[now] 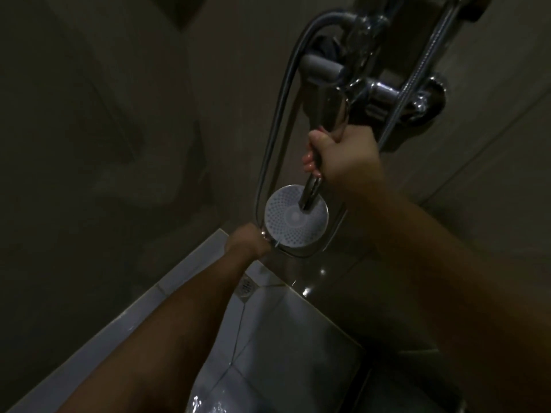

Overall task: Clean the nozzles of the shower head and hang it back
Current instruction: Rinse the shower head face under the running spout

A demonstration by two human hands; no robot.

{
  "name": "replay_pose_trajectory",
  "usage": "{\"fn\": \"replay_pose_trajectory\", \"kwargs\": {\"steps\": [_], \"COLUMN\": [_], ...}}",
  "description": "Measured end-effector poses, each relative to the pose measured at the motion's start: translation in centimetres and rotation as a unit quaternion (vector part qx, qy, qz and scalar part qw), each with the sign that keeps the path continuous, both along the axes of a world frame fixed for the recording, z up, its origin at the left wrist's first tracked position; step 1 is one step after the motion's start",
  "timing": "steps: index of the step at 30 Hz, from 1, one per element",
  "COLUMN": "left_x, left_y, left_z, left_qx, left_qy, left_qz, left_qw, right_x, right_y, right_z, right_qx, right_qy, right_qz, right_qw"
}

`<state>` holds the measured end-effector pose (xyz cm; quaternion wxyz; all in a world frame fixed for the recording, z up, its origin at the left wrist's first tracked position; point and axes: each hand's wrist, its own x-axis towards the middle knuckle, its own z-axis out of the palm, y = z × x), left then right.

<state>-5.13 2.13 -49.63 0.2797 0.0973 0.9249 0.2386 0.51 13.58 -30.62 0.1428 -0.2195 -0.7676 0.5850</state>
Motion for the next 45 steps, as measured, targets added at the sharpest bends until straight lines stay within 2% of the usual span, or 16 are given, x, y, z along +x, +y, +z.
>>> {"fn": "replay_pose_trajectory", "kwargs": {"steps": [7, 10, 12, 15, 20, 23, 26, 29, 31, 33, 35, 37, 40, 42, 45], "left_x": [-0.3, -0.9, -1.5, -2.3, -2.8, -2.6, -2.3, -2.0, -2.1, -2.1, -2.1, -2.3, -2.3, -2.2, -2.1], "left_y": [-0.4, -0.6, -0.4, -0.2, 0.0, 0.1, 0.2, 0.0, -0.4, -0.8, -1.0, -0.9, -0.6, -0.3, -0.1], "left_z": [0.4, 0.2, -0.4, -1.3, -2.4, -3.0, -3.5, -4.0, -4.0, -3.9, -3.9, -4.0, -4.0, -4.2, -4.9], "left_qx": [-0.002, -0.009, -0.020, -0.035, -0.031, -0.013, -0.025, -0.043, -0.039, -0.049, -0.070, -0.083, -0.098, -0.101, -0.074], "left_qy": [-0.011, 0.011, 0.042, 0.133, 0.261, 0.267, 0.263, 0.263, 0.275, 0.286, 0.292, 0.303, 0.340, 0.358, 0.346], "left_qz": [-0.084, -0.132, -0.149, -0.174, -0.175, -0.172, -0.176, -0.162, -0.154, -0.154, -0.156, -0.161, -0.175, -0.183, -0.175], "left_qw": [0.996, 0.991, 0.988, 0.975, 0.949, 0.948, 0.948, 0.950, 0.948, 0.945, 0.941, 0.936, 0.919, 0.910, 0.919], "right_x": [0.0, 0.2, 0.7, 1.2, 1.3, 1.4, 1.9, 3.3, 4.7, 5.0, 4.0, 2.3, -0.3, -1.1, -2.0], "right_y": [-0.4, -0.7, -1.1, -1.6, -1.4, -1.3, -0.7, 0.3, 0.3, 0.4, 0.7, 0.5, 1.2, 2.0, 1.5], "right_z": [0.2, 0.5, 0.7, 0.7, -0.2, -0.5, -1.5, -7.5, -14.2, -19.9, -23.1, -24.2, -24.6, -23.9, -23.7], "right_qx": [0.034, 0.053, 0.054, 0.020, 0.041, 0.056, 0.095, 0.284, 0.345, 0.386, 0.477, 0.526, 0.507, 0.499, 0.585], "right_qy": [0.003, 0.004, 0.002, 0.011, 0.010, 0.021, 0.080, 0.139, 0.088, -0.007, -0.064, -0.085, -0.074, -0.041, -0.036], "right_qz": [-0.014, -0.012, -0.017, -0.012, 0.003, 0.006, 0.008, -0.058, -0.073, -0.053, -0.047, -0.041, -0.060, -0.113, -0.124], "right_qw": [0.999, 0.999, 0.998, 1.000, 0.999, 0.998, 0.992, 0.947, 0.932, 0.921, 0.875, 0.845, 0.857, 0.858, 0.801]}}
